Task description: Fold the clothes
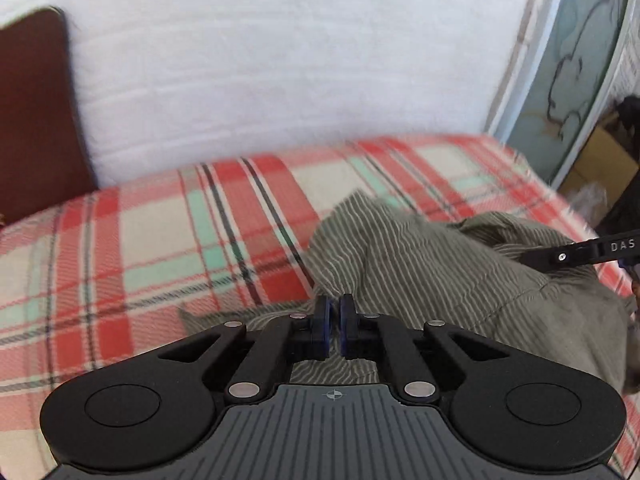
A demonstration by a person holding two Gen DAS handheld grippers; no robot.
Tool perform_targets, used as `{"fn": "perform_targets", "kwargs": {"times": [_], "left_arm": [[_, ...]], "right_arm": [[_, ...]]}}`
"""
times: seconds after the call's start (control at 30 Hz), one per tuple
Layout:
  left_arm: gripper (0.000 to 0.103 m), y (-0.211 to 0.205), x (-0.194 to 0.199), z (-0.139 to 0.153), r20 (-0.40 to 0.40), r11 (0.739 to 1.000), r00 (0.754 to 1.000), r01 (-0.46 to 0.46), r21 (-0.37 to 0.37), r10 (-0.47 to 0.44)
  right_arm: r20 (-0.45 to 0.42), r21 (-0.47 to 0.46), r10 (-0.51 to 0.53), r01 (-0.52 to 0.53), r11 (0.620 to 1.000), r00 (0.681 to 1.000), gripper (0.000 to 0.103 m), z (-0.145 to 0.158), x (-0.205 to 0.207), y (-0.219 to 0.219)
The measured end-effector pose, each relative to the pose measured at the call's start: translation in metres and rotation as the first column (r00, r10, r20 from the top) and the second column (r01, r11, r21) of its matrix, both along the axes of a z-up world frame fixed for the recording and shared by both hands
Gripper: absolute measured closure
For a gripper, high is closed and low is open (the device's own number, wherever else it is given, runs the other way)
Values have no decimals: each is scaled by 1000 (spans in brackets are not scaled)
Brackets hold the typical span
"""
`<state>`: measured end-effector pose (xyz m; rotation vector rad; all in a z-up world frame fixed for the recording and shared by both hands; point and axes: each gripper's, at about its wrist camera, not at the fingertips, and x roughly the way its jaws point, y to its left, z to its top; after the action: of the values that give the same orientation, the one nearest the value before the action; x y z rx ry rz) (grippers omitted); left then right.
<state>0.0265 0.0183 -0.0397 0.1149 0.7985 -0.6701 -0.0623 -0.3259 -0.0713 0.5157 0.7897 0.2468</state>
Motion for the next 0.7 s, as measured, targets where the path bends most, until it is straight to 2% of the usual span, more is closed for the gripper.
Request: {"fn": "perform_targets", "kwargs": {"times": [0.07,0.17,0.27,0.33,0.43,0.5,0.57,0.63,0.67,0.7], "left_arm": [[103,16,-9,16,21,1000,1000,-13,-27,13],[103,39,-31,33,51,998,999,-12,-61,15],[103,61,-64,34,56,997,998,6,-77,-1],[103,74,-89,26,47,998,999,12,-64,-9],[103,90,-119,-1,-19,999,1000,15,-43,-16],[102,95,-132,-21,-67,1000,998,11,-17,-12],[102,97,-141,-40,-113,1000,994,7,15,-5],[101,98,-150,-55,-146,999,989,6,48,1],[97,99,-153,-53,-130,998,992,12,62,-4],[85,99,-157,-46,-107,998,994,23,61,-17]], "right_arm": [[117,-30,8,-5,1000,993,86,37,-12,5],[277,-63,75,-60,996,958,86,88,-44,15],[332,-118,218,-189,975,918,86,112,-88,35],[287,-187,319,-273,944,904,86,107,-114,51],[115,-235,379,-346,908,918,86,66,-139,66],[-8,-194,369,-364,911,929,86,27,-149,64],[-109,-113,339,-350,930,935,85,-11,-152,59],[-109,-64,306,-313,947,946,84,-22,-156,54],[-94,-51,296,-302,952,951,84,-21,-158,53],[-73,-51,294,-298,953,953,80,-16,-159,52]]}}
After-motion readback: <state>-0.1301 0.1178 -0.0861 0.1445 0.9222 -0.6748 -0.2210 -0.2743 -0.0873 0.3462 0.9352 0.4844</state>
